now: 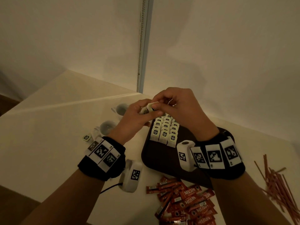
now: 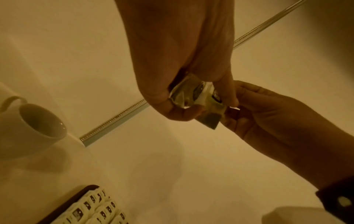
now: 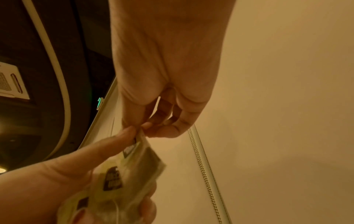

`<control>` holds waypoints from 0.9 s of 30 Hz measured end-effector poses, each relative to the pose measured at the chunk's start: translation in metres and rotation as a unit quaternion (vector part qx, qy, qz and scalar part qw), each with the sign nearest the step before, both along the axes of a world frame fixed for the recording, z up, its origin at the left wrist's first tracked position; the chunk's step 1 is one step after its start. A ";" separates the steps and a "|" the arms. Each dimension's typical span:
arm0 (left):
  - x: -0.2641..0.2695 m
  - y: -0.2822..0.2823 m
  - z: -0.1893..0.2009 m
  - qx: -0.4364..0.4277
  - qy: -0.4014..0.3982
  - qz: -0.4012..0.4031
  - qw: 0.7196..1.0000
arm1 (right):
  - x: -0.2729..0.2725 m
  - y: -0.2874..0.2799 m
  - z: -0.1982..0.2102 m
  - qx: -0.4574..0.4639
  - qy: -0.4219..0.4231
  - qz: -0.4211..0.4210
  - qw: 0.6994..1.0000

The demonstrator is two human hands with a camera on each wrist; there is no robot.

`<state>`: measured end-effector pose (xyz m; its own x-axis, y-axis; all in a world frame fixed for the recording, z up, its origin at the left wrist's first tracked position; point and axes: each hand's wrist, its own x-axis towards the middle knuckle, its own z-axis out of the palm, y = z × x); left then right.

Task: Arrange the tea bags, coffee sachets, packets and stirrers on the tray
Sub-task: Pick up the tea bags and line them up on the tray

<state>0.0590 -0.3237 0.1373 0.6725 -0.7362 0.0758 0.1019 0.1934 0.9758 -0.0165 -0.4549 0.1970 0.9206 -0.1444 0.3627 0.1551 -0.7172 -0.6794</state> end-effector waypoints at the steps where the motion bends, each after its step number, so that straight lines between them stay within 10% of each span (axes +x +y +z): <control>1: -0.001 -0.001 -0.001 0.002 -0.012 0.006 1.000 | -0.001 0.001 0.001 0.003 -0.003 0.001 1.000; 17: -0.012 0.003 -0.013 0.042 0.004 0.001 0.999 | -0.006 -0.003 -0.011 0.079 0.022 -0.003 0.997; 23: -0.002 0.023 -0.048 -0.008 0.363 0.038 0.931 | -0.009 -0.024 -0.046 0.140 0.048 -0.085 0.985; 27: 0.008 0.036 -0.064 0.004 0.409 0.112 0.906 | -0.013 -0.037 -0.096 0.117 0.157 -0.126 0.972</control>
<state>0.0667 -0.2881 0.0735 0.6332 -0.5731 -0.5202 0.7507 0.2911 0.5931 -0.0295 -0.4922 0.1014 0.9054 -0.4245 -0.0011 -0.2475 -0.5257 -0.8139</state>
